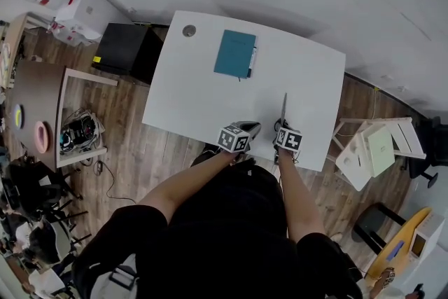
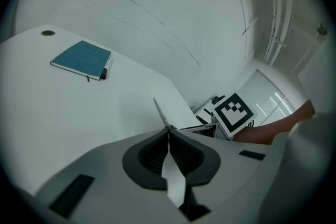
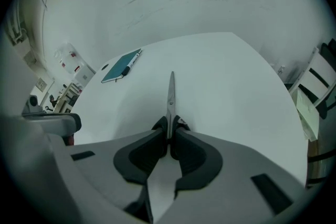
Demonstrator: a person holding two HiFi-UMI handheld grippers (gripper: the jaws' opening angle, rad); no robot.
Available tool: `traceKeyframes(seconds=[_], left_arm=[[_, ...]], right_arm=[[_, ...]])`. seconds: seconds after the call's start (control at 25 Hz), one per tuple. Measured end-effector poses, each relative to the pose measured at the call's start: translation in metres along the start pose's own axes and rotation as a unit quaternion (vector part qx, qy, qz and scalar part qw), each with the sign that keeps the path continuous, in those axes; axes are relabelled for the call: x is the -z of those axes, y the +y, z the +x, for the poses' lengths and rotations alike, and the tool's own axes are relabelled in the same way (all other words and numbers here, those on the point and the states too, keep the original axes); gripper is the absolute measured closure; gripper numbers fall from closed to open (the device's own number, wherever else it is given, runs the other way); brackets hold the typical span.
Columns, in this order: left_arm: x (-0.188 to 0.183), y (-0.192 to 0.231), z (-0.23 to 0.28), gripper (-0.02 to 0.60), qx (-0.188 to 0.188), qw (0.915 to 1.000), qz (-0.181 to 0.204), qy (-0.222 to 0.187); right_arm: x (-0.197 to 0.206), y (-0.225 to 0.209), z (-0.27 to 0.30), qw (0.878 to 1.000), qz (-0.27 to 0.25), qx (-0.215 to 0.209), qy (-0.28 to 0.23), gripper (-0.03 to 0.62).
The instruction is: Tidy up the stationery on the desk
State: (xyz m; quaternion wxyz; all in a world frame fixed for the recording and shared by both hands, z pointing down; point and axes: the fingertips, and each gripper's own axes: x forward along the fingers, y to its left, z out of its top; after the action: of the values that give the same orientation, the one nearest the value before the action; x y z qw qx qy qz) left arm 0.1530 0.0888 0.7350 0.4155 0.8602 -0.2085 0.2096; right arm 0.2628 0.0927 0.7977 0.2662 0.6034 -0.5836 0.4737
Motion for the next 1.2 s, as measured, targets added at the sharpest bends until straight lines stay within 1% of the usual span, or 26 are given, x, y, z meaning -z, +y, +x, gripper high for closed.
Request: traceKeyframes(seconds=[0.12,0.24,0.28,0.4,0.48,0.6,0.68,0.8,0.96,1.12,1.2], left_arm=[[-0.007,0.012,-0.007,0.561,0.010,0.9999,-0.007,0.001],[-0.019,0.025,-0.018,0.562,0.020,0.9991,-0.036,-0.008],[-0.024,0.028,-0.022,0.561,0.025,0.9989,-0.038,-0.009],[-0.035,0.038,-0.031,0.562,0.038,0.9990,-0.021,-0.005],[-0.048,0.048,-0.038,0.561,0.039,0.9992,-0.001,-0.012],[-0.073,0.068,-0.056,0.563,0.013,0.9982,0.042,-0.042],[-0.085,0.080,-0.065,0.563,0.000,0.9969,0.058,-0.053],[-0.097,0.098,-0.072,0.563,-0.015,0.9964,0.051,-0.066],[-0.108,0.115,-0.074,0.563,-0.040,0.9948,0.048,-0.080],[-0.116,0.121,-0.070,0.563,-0.047,0.9950,0.035,-0.082],[-0.117,0.122,-0.067,0.563,-0.049,0.9952,0.034,-0.077]], right_arm=[[-0.009,0.008,-0.001,1.000,0.018,0.006,-0.021,0.508],[-0.018,0.023,-0.003,0.999,0.026,0.006,-0.043,0.510],[-0.021,0.029,-0.003,0.998,0.024,0.008,-0.049,0.510],[-0.037,0.050,-0.003,0.997,0.025,0.011,-0.069,0.510],[-0.052,0.066,0.001,0.996,0.030,0.010,-0.081,0.510],[-0.071,0.090,0.008,0.995,0.034,0.013,-0.094,0.510],[-0.083,0.103,0.014,0.994,0.036,0.016,-0.098,0.510],[-0.101,0.114,0.026,0.994,0.037,0.016,-0.097,0.511],[-0.123,0.116,0.046,0.995,0.031,0.012,-0.092,0.513],[-0.144,0.109,0.057,0.995,0.024,0.007,-0.095,0.514],[-0.151,0.108,0.064,0.996,0.019,0.004,-0.092,0.514]])
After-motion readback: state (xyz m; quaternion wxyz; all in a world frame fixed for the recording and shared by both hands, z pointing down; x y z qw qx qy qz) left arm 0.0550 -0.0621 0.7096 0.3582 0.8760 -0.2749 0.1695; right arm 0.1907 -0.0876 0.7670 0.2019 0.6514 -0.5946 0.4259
